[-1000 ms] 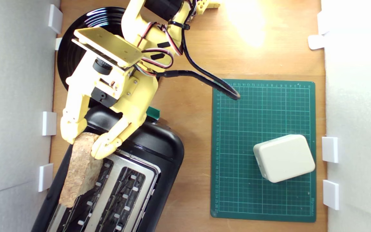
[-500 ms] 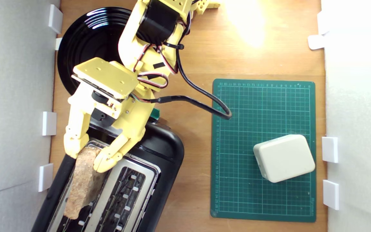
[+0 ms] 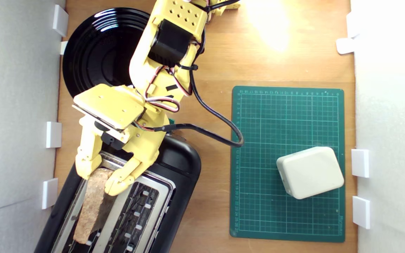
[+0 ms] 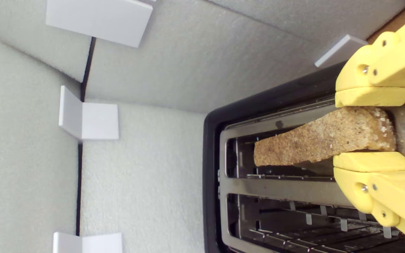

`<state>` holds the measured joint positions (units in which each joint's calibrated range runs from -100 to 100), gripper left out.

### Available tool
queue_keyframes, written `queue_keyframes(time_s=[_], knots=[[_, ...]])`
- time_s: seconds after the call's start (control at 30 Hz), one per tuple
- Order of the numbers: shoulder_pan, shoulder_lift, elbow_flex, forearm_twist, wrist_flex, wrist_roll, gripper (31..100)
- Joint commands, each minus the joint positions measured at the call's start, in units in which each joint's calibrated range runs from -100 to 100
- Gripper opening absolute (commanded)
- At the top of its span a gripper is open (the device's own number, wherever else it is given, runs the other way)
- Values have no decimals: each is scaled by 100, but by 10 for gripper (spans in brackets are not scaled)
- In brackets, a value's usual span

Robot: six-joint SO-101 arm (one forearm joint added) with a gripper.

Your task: Pick bread and place in toaster

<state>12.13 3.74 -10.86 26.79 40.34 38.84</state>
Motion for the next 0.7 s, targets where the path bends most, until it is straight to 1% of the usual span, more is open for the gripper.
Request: queue_keyframes(time_s=[0.0,0.1,0.13,0.17,0.27,0.33,0.43,0.57,0.6,0.67], knots=[[-246,17,-62,-86,-7,11,698],[-246,17,-62,-86,-7,17,786],[-246,17,-62,-86,-7,22,833],[-246,17,-62,-86,-7,22,841],[-254,-58,-71,-86,-7,22,907],[-270,-182,-71,-104,-7,22,925],[-302,-449,-80,-195,-7,90,925],[-302,-1231,-98,-303,-15,226,924],[-302,-1805,-80,-385,-58,205,923],[-302,-2304,-62,-666,-160,179,923]])
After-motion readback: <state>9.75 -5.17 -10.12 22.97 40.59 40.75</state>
